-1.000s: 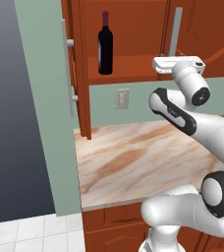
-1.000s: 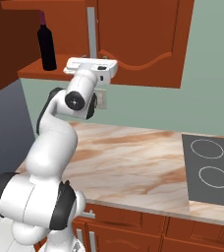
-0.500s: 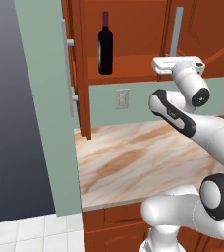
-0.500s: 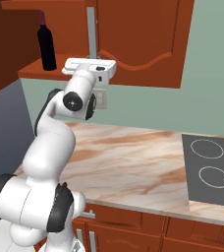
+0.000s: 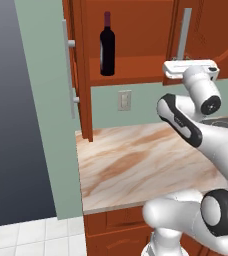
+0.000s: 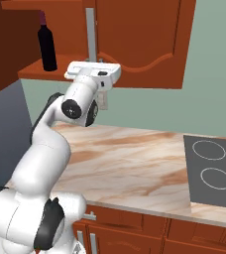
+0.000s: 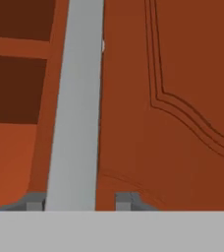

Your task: Get the candle and the wine from the cabinet and move them to the dining counter.

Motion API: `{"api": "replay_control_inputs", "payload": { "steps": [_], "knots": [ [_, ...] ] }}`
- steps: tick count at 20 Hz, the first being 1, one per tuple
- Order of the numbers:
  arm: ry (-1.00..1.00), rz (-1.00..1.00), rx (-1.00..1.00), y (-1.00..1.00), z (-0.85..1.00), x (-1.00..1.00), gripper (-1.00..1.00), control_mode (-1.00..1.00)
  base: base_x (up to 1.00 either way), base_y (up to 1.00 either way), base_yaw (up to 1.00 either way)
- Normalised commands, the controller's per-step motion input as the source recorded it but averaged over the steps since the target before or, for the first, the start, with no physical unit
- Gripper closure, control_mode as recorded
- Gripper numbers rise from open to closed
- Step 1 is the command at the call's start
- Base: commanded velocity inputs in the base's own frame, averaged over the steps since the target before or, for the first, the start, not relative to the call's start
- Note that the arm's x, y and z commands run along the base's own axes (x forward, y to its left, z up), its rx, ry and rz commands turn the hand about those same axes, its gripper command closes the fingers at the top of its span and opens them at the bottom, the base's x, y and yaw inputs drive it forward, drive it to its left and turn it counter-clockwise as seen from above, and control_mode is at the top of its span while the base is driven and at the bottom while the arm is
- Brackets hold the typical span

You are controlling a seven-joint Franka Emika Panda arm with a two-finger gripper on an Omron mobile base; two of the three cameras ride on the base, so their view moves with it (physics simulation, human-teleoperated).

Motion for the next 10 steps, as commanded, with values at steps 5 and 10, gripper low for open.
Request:
{"api": "replay_control_inputs", "payload": {
  "steps": [5, 10],
  "knots": [
    [0.01, -0.30, 0.00, -0.65, 0.22, -0.56, 1.00, -1.00, 0.00, 0.00, 0.00],
    [0.03, -0.32, 0.00, -0.80, 0.19, -0.62, 1.00, -1.00, 0.00, 0.00, 0.00]
  ]
}}
